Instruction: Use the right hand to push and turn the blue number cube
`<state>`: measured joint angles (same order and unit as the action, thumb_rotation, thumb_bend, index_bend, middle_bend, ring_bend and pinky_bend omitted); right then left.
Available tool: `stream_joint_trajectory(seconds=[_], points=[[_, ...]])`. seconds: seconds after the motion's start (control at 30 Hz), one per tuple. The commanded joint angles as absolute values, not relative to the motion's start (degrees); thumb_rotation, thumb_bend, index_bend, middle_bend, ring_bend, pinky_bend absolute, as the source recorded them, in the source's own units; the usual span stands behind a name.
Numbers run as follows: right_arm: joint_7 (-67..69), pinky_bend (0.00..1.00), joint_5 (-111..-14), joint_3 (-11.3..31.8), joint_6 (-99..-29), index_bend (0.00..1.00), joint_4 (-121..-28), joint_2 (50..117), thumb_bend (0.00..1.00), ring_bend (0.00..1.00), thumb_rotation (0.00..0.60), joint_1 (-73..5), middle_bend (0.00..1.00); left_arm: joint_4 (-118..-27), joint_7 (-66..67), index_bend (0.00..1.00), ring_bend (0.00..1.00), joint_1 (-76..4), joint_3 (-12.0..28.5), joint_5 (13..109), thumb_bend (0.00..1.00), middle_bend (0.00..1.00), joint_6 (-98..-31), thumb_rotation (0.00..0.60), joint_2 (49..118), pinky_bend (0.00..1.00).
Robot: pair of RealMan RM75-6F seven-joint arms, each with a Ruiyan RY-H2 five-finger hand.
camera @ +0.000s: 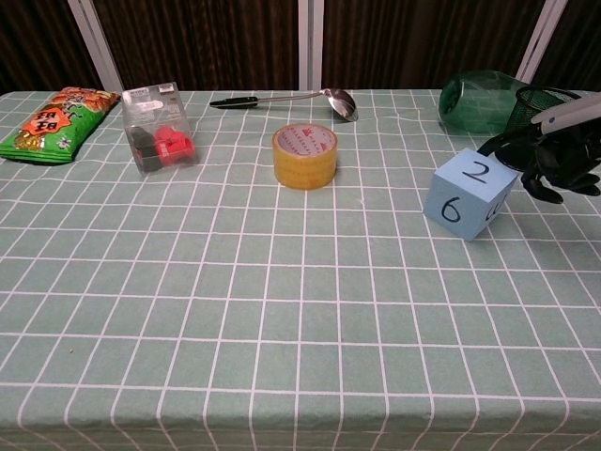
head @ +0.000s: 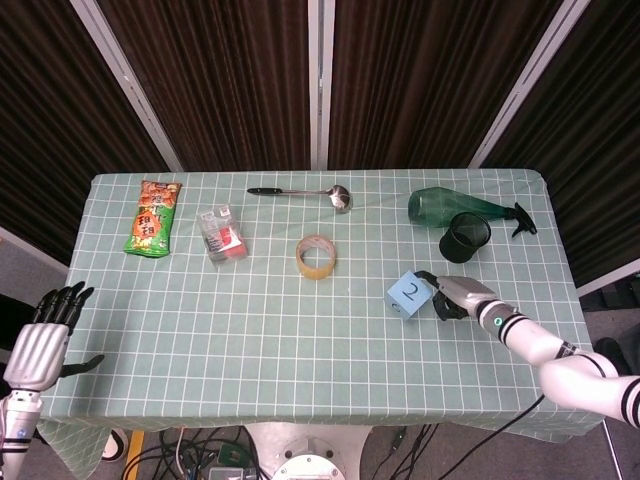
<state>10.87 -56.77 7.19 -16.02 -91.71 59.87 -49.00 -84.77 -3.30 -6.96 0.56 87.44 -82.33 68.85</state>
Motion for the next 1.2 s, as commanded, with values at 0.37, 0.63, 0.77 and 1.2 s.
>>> stream_joint_trajectory(seconds=[0.37, 0.63, 0.77, 1.2], points=[[8.9, 0.71, -48.7, 1.0, -12.9, 0.07, -90.6, 61.7, 1.00, 0.82, 0.600, -60.8, 1.00, -82.8, -5.9, 0.05, 0.00, -6.4, 0.5, 86.6, 0.00, 0.00, -82.3, 0.600, 68.5, 0.01], [7.7, 0.71, -44.9, -2.5, -14.2, 0.08, -93.3, 61.0, 1.00, 0.82, 0.600, -66.6, 1.00, -82.3, -7.0, 0.05, 0.00, -6.1, 0.5, 86.7, 0.00, 0.00, -82.8, 0.600, 68.2, 0.01], [7.0, 0.71, -43.2, -4.4, -15.5, 0.08, -95.4, 60.3, 1.00, 0.82, 0.600, -68.9, 1.00, -82.2, -7.4, 0.05, 0.00, -6.1, 0.5, 86.9, 0.00, 0.00, -82.9, 0.600, 68.0, 0.01], [6.8, 0.71, -39.4, -7.7, -14.5, 0.08, -96.4, 59.9, 1.00, 0.83, 0.600, -75.0, 1.00, -82.3, -9.1, 0.05, 0.00, -6.2, 0.6, 87.1, 0.00, 0.00, -82.8, 0.600, 67.7, 0.01]])
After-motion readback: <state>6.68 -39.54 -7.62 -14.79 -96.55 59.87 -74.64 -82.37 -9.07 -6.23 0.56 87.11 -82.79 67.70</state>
